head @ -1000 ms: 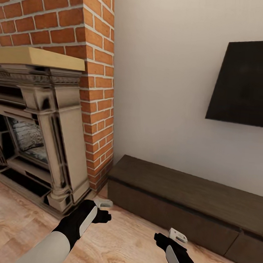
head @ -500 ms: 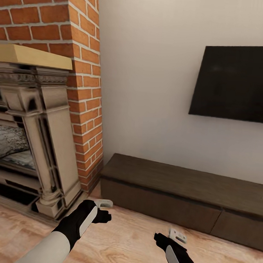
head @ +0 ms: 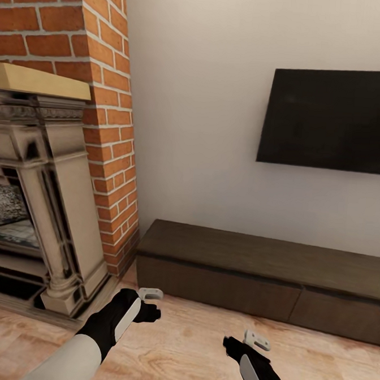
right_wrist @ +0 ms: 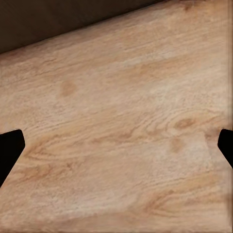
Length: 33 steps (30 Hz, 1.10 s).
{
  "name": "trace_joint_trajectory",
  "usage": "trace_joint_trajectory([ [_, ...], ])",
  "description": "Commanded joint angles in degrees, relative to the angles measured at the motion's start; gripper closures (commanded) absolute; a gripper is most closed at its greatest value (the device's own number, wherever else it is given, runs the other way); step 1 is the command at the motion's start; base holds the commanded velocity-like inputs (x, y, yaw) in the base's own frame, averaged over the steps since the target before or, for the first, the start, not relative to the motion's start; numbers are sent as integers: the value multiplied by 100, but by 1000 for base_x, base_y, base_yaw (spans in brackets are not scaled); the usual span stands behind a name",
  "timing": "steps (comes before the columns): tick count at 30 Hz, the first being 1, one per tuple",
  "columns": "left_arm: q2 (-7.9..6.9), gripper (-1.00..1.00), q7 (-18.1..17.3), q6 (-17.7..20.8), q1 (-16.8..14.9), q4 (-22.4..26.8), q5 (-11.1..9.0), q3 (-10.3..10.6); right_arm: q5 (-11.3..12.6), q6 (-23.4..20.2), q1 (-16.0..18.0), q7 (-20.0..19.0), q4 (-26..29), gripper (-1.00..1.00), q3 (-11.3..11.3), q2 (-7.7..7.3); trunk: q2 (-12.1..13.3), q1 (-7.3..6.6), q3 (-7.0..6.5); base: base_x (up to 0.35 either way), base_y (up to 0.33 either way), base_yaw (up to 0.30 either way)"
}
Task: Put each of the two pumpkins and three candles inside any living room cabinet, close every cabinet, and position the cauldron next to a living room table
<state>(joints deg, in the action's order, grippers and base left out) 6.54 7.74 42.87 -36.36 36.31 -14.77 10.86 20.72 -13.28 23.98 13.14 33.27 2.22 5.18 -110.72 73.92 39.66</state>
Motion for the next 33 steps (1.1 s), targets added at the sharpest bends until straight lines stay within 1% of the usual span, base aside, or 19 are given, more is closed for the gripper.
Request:
trace_joint_trajectory([
  [1,-3,-100,52,20,-3,8,-61,22,43,-26,1,19,13,-100,15,1,-3,-3,6,-231,0,-3],
  [6,-3,-100,52,20,-3,8,-61,22,86,-31,1,7,13,-100,20,11,-3,-3,15,-88,0,-59],
  [19,-3,-100,52,20,-3,8,-69,22,103,-32,1,4,13,-100,28,9,-3,-3,86,-4,0,-195],
  [23,-3,-100,52,20,-3,8,-66,22,70,72,1,8,2,-100,19,-8,-3,-3,89,0,0,-28],
  [33,-3,-100,52,20,-3,8,-60,22,69,139,1,17,-176,-100,11,22,-3,-3,89,0,0,-2],
])
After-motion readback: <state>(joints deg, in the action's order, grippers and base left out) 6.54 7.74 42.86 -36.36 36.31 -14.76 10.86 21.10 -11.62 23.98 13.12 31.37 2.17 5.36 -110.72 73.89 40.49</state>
